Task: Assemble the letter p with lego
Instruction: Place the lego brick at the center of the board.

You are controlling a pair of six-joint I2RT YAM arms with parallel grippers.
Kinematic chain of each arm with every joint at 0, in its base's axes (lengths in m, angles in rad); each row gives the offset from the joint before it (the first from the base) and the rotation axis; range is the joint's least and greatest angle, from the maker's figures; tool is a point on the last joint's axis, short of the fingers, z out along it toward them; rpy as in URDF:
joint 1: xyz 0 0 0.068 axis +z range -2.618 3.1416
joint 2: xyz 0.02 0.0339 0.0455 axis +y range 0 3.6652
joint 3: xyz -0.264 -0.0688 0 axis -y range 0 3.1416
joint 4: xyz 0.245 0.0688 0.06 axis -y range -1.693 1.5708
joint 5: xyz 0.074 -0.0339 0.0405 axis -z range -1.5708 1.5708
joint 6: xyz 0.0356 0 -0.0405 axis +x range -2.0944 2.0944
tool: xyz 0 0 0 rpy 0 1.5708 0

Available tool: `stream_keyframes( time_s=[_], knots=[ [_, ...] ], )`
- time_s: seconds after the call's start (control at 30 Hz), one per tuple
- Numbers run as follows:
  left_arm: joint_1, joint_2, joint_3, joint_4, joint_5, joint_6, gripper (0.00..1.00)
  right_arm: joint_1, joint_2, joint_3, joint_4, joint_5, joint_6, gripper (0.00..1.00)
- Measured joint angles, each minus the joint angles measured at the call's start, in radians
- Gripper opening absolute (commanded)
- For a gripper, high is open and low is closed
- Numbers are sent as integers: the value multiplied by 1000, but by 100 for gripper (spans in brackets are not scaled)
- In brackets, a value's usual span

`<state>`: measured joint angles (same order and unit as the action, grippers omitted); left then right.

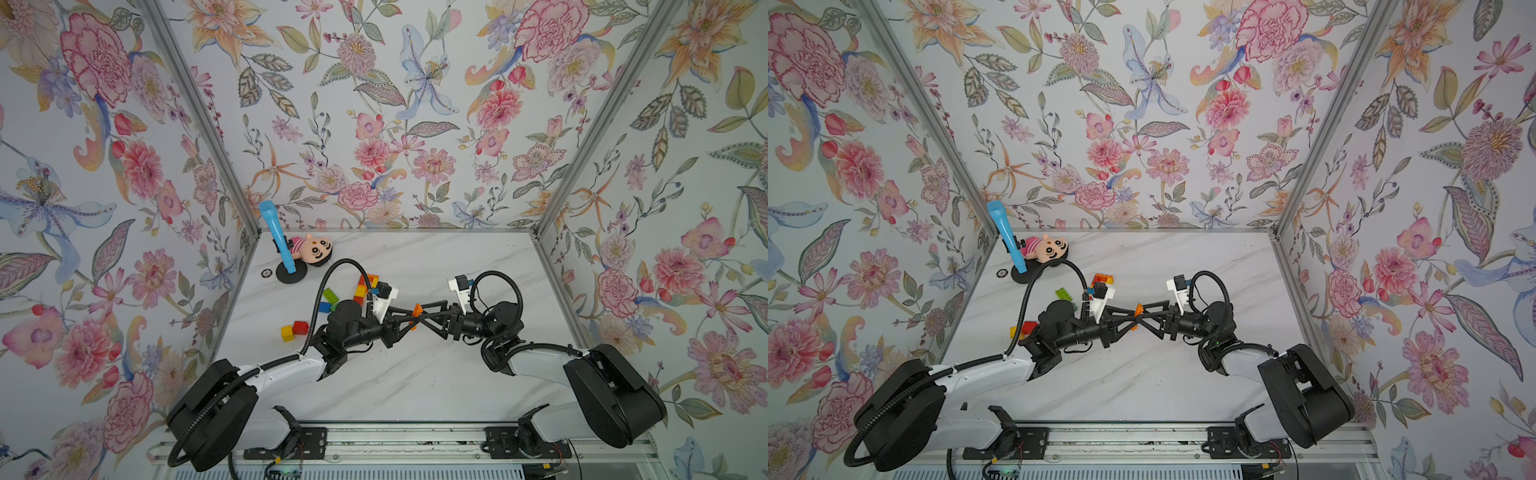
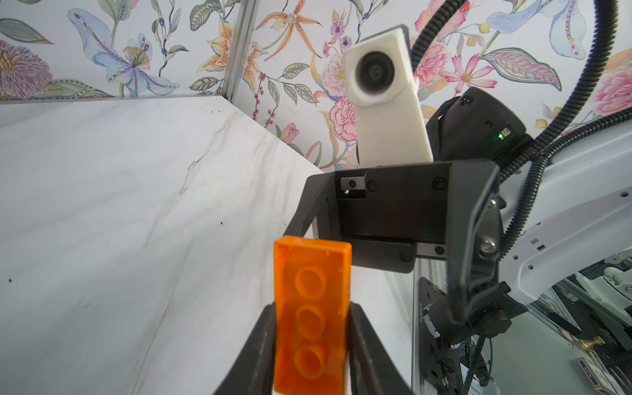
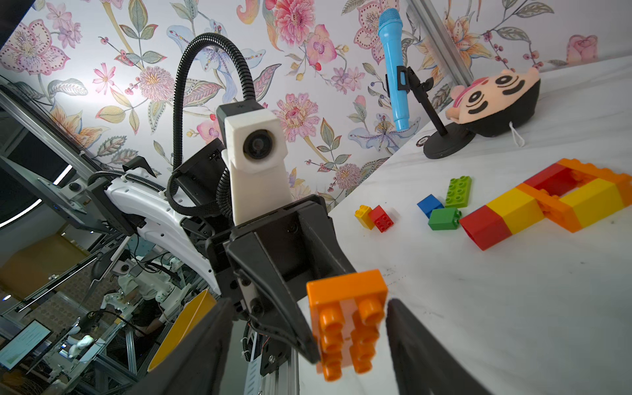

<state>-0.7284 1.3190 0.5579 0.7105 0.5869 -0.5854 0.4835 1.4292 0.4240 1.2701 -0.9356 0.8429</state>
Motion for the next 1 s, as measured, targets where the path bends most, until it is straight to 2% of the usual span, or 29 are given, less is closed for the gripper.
stream_keyframes(
  time_s=[0.17,0.33,0.57,0.73,0.8,0.9,1.0],
  knots=[
    [0,-4,-1,18,16,-6,27,6,5,12,0,0,0,62],
    [-5,-5,-1,24,31,-6,28,13,6,16,-1,0,-5,45],
    [-11,-8,-2,31,42,-8,32,11,8,16,0,18,-11,31],
    [-11,-25,-10,20,32,2,48,13,1,23,-37,27,-25,23],
    [-11,-42,-16,2,17,16,64,13,-15,32,-89,31,-51,23],
    [-11,-84,-22,-52,-26,36,72,13,-71,62,-249,51,-138,23],
    [10,-165,-35,-140,-90,70,80,32,-143,171,-584,149,-335,23]
  ],
)
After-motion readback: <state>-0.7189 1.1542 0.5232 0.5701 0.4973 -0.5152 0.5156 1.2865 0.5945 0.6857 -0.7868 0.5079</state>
